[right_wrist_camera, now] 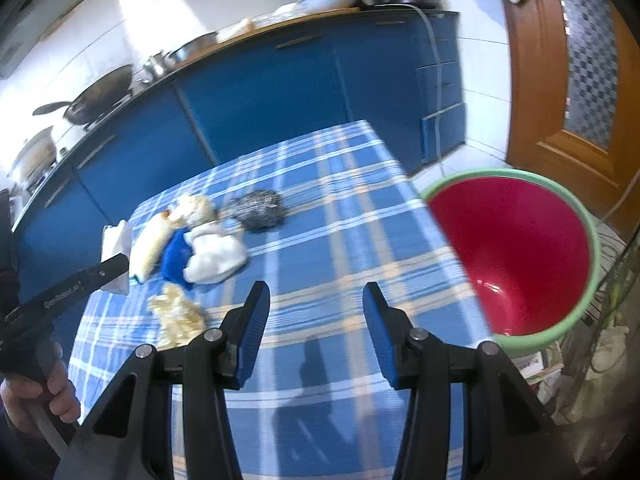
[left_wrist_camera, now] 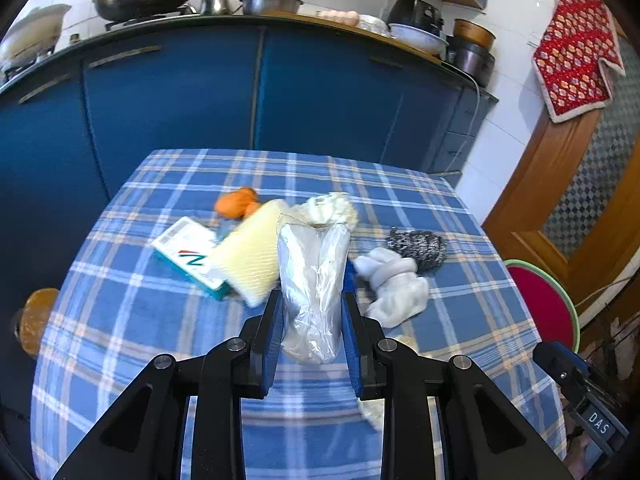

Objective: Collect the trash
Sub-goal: 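Grasp the clear plastic bag with the left tool while the right tool grasps crumpled cream paper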

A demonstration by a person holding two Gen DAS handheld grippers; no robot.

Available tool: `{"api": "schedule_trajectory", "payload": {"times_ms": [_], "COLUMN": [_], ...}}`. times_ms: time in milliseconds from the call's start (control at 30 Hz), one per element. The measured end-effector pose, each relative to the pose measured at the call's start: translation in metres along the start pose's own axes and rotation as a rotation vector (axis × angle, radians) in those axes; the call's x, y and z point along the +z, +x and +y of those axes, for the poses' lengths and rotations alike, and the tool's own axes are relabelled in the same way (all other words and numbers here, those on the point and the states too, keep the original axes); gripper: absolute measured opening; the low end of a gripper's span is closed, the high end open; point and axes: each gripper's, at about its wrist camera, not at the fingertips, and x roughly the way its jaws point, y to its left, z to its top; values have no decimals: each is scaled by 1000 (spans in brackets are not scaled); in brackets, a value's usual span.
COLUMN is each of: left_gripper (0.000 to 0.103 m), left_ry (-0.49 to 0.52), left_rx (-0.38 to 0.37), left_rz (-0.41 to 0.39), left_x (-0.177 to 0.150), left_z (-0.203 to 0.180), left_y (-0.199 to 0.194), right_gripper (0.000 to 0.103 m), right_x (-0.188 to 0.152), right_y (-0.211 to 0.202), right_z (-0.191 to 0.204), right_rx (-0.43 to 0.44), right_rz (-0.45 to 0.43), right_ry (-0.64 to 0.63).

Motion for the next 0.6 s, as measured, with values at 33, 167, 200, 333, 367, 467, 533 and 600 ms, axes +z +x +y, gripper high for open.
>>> {"api": "schedule_trajectory", "payload": {"times_ms": [33, 167, 200, 333, 367, 467, 533, 600], "left_gripper": [28, 28, 28, 28, 28, 28, 28, 28], "left_ry": [-6, -25, -32, -52, -56, -76, -86, -94], "left_rx": [7, 27, 34, 50, 54, 62, 65, 66], "left_rz": [-2, -8, -9, -12, -13, -14, -13, -12], "left_x": [-1, -5, -7, -10, -11, -14, -15, -16], "left_z": [5, 19, 24, 37, 40, 51, 56, 60], "left_y": [-2, -6, -7, -11, -12, -13, -13, -13], "right_gripper": [51, 54, 55, 57, 58, 58, 59, 59], "right_x": [0, -2, -3, -7, -9, -13, -17, -20], "right_y": [2, 8, 9, 17, 20, 28, 34, 40], "right_z": [6, 28, 34, 54, 60, 73, 82, 89], "right_rx": [11, 51, 63, 95, 101, 120, 131, 138], "right_rz": [5, 20, 23, 41, 48, 70, 87, 104], "right_ry": [-11, -48, -58, -85, -92, -111, -126, -139]}}
